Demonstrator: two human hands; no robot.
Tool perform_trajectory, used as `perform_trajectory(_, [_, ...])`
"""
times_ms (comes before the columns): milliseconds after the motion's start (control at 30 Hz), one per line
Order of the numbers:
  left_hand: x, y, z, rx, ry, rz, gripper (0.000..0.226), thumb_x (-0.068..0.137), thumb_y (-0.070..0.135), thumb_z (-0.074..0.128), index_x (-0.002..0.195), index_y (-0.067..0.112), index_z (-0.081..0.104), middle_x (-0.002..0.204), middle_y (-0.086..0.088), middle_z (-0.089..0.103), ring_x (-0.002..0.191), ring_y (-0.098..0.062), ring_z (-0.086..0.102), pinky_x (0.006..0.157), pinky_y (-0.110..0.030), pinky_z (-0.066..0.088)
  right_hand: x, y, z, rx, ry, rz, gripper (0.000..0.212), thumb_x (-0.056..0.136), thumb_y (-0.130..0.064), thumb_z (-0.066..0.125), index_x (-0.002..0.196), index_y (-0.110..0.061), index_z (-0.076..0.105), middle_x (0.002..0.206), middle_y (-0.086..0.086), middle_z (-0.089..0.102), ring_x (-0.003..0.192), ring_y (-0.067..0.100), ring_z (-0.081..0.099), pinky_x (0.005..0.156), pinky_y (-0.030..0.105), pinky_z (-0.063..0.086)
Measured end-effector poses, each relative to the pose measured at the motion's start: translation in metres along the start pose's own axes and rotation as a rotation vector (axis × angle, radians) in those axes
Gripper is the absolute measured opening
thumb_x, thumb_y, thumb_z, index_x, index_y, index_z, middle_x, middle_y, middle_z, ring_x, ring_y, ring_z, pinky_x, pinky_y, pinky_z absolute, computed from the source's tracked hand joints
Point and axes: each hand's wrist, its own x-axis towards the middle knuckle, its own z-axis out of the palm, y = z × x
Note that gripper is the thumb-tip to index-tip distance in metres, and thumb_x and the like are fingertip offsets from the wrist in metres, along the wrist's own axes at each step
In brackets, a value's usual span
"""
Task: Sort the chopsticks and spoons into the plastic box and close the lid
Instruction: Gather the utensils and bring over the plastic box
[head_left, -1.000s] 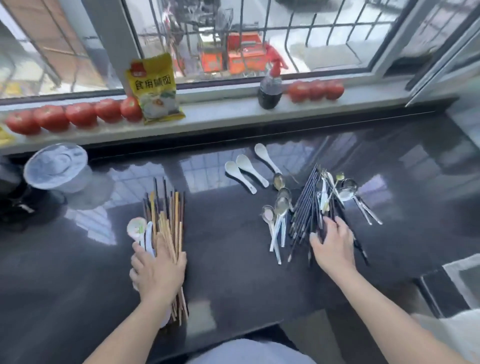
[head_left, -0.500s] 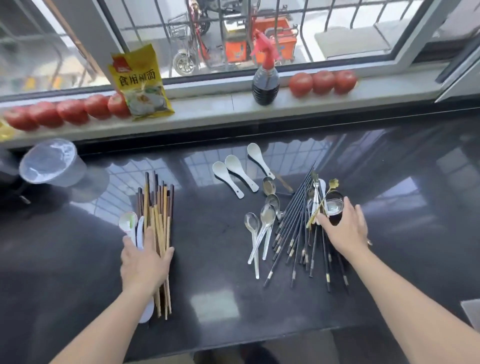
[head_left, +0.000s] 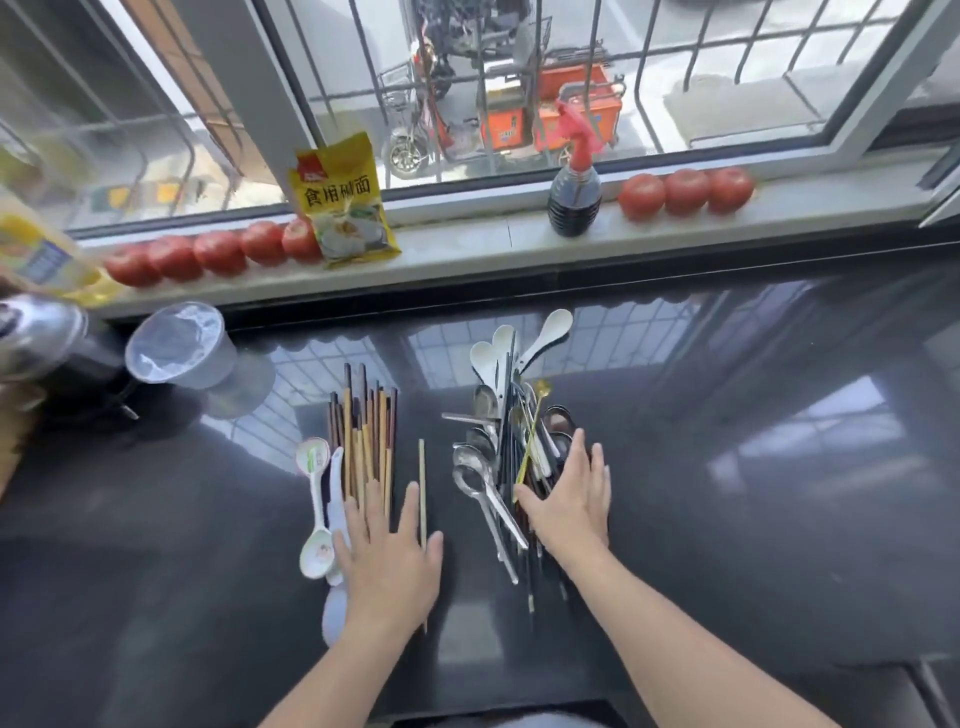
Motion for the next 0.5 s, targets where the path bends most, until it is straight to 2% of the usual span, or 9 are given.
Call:
perform_trajectory(133, [0.002, -0.033, 0.000, 0.007, -0.001, -0.086, 0.071, 0.100, 0.061, 0.027, 0.162, 0.038, -0.001, 0.169, -0.012, -0.014, 0.154, -0.042, -0.011, 0.121, -0.065, 0.005, -0.022, -0.028, 0.037, 0.064, -0.018, 0.008, 0.109, 0.087, -0.051, 0.070, 0.161, -0.023, -0.006, 0.169, 0.007, -0.002, 0.156, 0.024, -0.006, 0.127, 0.040, 0.001])
perform_trajectory(267, [0.007, -0.045, -0.001, -0.096, -0.012, -0.059, 0.068, 0.100, 0.064, 0.023, 0.160, 0.042, -0.002, 0.170, -0.010, -0.012, 0.155, -0.038, -0.010, 0.121, -0.065, 0.002, -0.038, -0.053, 0.061, 0.077, -0.107, -0.013, 0.104, 0.090, -0.052, 0.065, 0.161, -0.027, -0.006, 0.170, 0.004, -0.006, 0.156, 0.027, -0.005, 0.126, 0.042, 0.003])
perform_trajectory(333, [0.009, -0.046, -0.004, -0.135, -0.014, -0.037, 0.069, 0.099, 0.065, 0.022, 0.160, 0.043, -0.002, 0.170, -0.009, -0.013, 0.156, -0.036, -0.011, 0.122, -0.064, 0.001, -0.041, -0.059, 0.059, 0.088, -0.116, -0.051, 0.092, 0.095, -0.053, 0.057, 0.162, -0.024, 0.002, 0.169, 0.004, 0.004, 0.155, 0.024, 0.000, 0.126, 0.042, 0.007])
perform_trajectory(433, [0.010, -0.050, -0.011, -0.144, -0.029, -0.005, 0.069, 0.100, 0.064, 0.023, 0.159, 0.044, -0.006, 0.170, -0.007, -0.016, 0.156, -0.033, -0.013, 0.123, -0.062, 0.001, -0.009, -0.059, 0.036, 0.071, 0.002, -0.109, 0.071, 0.100, -0.048, 0.050, 0.159, -0.018, 0.023, 0.162, 0.007, 0.028, 0.150, 0.022, 0.015, 0.124, 0.043, 0.018])
perform_trajectory(500, [0.009, -0.057, -0.014, -0.148, -0.041, 0.010, 0.068, 0.100, 0.064, 0.022, 0.158, 0.046, -0.009, 0.169, -0.006, -0.019, 0.156, -0.031, -0.016, 0.124, -0.060, -0.001, 0.039, -0.065, 0.015, 0.007, 0.016, -0.113, 0.067, 0.100, -0.045, 0.049, 0.158, -0.020, 0.026, 0.164, 0.008, 0.023, 0.151, 0.024, 0.012, 0.124, 0.044, 0.018])
